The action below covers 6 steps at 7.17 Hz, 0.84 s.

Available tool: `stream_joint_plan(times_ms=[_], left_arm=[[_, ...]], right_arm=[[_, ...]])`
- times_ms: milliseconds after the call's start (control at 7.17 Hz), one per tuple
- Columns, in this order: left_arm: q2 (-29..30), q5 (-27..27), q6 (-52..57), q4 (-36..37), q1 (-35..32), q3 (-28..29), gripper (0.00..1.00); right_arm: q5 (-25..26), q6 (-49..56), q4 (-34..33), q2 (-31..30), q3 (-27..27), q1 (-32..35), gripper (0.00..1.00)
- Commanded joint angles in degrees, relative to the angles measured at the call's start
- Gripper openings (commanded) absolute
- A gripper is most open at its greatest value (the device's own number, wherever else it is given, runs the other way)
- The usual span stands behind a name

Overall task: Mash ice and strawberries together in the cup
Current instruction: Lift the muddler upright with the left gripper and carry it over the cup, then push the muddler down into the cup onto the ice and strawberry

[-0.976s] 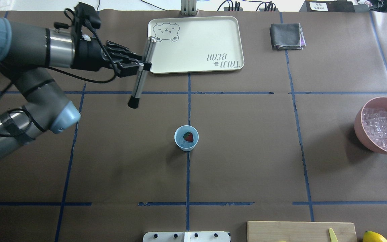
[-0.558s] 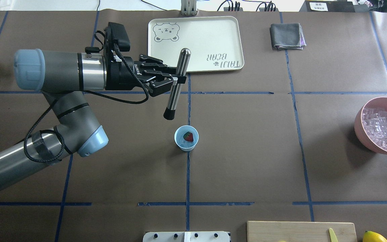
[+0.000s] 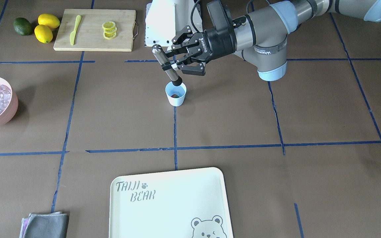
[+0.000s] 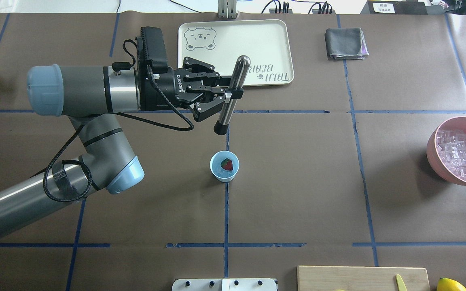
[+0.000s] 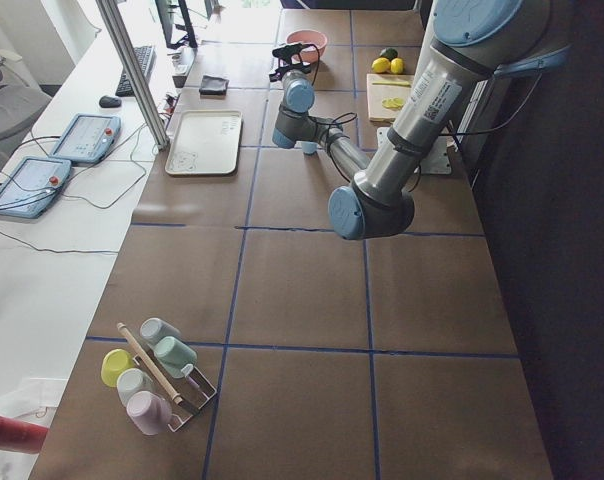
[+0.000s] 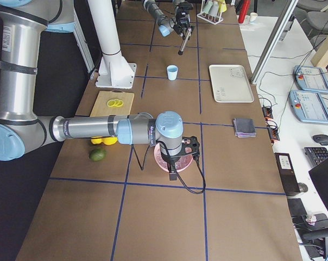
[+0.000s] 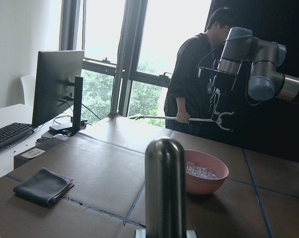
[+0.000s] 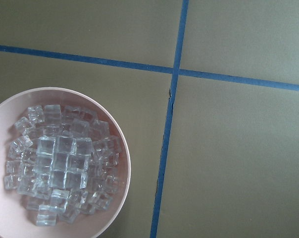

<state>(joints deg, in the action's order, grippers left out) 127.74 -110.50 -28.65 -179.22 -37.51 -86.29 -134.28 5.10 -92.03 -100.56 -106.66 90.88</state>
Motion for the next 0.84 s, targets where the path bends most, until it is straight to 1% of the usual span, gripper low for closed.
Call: stream_joint_plan(times_ms=[0, 139, 279, 558, 697], left_arm=[[-0.13, 2.89, 5.83, -8.11, 3.82, 4.08, 0.00], [-0.39, 5.10, 7.63, -10.17, 5.76, 5.42, 0.00], [-1.35, 5.12, 8.08, -12.19, 5.96, 6.04, 0.00], [-1.97, 5.12, 9.48, -18.24, 6.92, 10.59, 0.00], [-1.97, 6.68, 9.58, -21.14, 8.41, 12.88, 0.00]], right_arm=[[-0.02, 0.00, 0.00, 0.01, -0.04, 0.08, 0.99], [-0.02, 0.09, 0.00, 0.01, -0.04, 0.00, 0.99], [0.07, 0.09, 0.00, -0.08, 0.05, 0.08, 0.99], [0.07, 0.09, 0.00, -0.08, 0.05, 0.00, 0.99], [0.07, 0.09, 0.00, -0.08, 0.05, 0.08, 1.00]])
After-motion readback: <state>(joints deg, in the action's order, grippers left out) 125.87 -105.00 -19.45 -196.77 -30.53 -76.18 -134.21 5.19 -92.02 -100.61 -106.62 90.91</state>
